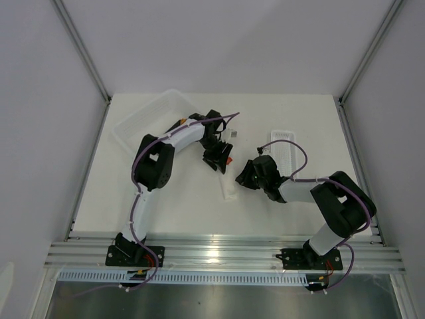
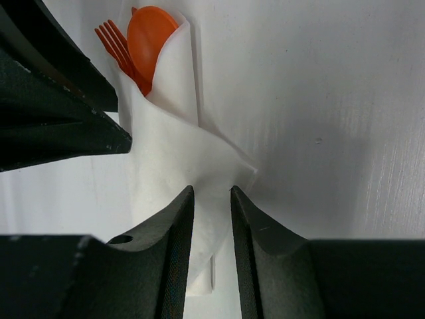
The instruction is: Place the utensils on the paper napkin and roll it up
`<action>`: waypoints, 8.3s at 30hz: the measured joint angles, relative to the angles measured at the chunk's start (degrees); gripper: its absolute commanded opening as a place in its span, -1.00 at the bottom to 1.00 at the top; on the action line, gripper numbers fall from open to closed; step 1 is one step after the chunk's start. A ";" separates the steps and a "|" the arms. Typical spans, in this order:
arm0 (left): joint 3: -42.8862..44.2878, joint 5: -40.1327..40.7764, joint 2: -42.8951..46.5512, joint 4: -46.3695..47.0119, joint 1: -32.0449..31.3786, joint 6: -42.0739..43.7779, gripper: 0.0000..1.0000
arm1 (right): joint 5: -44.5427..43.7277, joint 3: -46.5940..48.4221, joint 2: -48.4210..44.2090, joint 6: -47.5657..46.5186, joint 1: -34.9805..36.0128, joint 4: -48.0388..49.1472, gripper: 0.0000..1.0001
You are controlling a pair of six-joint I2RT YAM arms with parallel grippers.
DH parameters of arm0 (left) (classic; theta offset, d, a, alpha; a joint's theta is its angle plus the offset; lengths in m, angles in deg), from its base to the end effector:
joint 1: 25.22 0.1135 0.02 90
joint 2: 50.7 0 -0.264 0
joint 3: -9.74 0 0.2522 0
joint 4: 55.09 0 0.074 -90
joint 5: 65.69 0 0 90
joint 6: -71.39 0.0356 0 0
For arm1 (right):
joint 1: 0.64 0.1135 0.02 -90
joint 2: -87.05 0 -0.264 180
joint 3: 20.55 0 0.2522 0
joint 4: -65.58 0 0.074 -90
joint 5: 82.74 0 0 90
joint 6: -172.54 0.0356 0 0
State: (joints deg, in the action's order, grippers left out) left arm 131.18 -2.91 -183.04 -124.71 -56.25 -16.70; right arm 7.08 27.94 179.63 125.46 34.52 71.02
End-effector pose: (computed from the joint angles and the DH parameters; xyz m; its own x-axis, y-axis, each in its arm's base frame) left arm 0.3882 -0.2526 0.1567 -0.8273 0.5323 -0.1796 0.5508 0.7058 -0.4454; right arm 0.2442 0.1719 0.1333 -0.7647 0.2943 -0.5732 -0.0725 0.8446 0.5304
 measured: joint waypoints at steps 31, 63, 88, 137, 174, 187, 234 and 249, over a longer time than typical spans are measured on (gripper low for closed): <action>-8.13 -0.61 4.24 6.86 -0.33 -4.02 -0.99 | -0.24 -1.01 -5.49 -2.64 0.00 -7.78 -0.30; -9.88 3.34 5.95 9.57 -1.68 -4.04 -0.99 | -2.01 7.32 -4.22 -5.53 4.07 -13.29 -0.26; -9.88 3.58 6.29 10.38 -1.73 -4.02 -0.99 | 11.58 4.90 4.44 -2.01 -3.82 -1.84 -0.52; -13.57 -0.63 29.83 0.33 2.91 5.20 0.34 | 16.17 -0.07 -22.21 -6.32 -6.32 2.14 -1.00; -4.63 -14.51 58.01 11.08 -6.23 10.54 0.93 | 24.06 19.47 -40.74 -18.86 3.50 10.82 -1.00; -0.04 -16.22 56.83 15.21 -8.68 6.32 0.55 | 25.77 20.85 -37.92 -19.08 6.14 15.52 -1.00; -1.51 -14.93 54.99 11.65 -10.38 5.11 -0.99 | 25.29 27.85 -35.69 -23.69 7.13 5.88 -0.06; -3.28 -12.31 57.11 11.91 -10.38 5.16 -0.99 | 25.33 27.87 -36.94 -25.64 6.99 0.11 0.66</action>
State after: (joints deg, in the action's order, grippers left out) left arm 127.90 -15.22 -125.93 -112.80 -66.63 -11.54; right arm 32.41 55.80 142.69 99.82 41.51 71.13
